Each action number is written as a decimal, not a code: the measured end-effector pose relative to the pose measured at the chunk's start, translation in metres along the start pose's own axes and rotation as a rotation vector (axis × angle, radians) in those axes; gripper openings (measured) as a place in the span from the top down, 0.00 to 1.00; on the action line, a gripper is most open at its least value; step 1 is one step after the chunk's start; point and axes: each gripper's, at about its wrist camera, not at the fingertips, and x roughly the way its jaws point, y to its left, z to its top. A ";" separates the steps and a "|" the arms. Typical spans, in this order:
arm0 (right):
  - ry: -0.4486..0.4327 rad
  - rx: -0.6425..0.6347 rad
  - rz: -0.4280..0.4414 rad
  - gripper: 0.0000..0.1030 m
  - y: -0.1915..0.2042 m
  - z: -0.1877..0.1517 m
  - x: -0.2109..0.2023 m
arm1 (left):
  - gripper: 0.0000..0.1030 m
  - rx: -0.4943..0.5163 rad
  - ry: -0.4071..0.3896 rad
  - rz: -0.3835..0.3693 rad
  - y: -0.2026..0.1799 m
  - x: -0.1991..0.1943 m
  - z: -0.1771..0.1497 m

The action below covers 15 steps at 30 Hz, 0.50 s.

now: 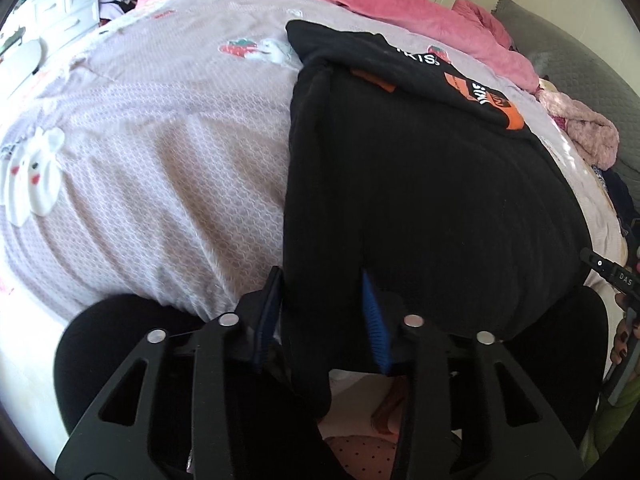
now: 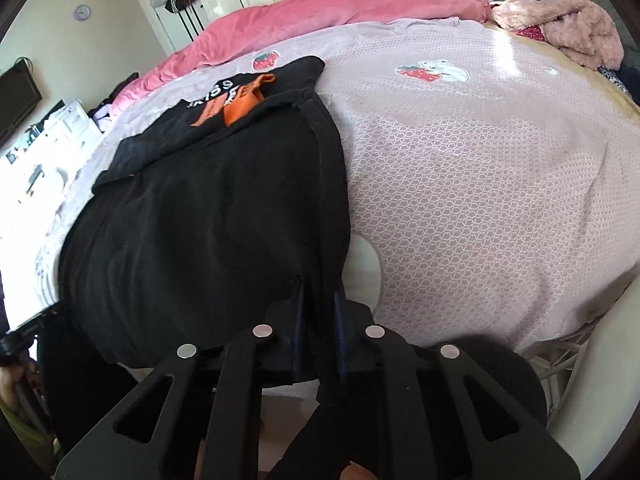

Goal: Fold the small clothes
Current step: 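Lift the hem with both grippers and fold it over toward the collar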

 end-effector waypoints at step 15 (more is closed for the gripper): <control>0.031 -0.058 -0.054 0.62 0.011 -0.004 0.012 | 0.58 0.002 0.005 0.013 -0.002 0.004 -0.002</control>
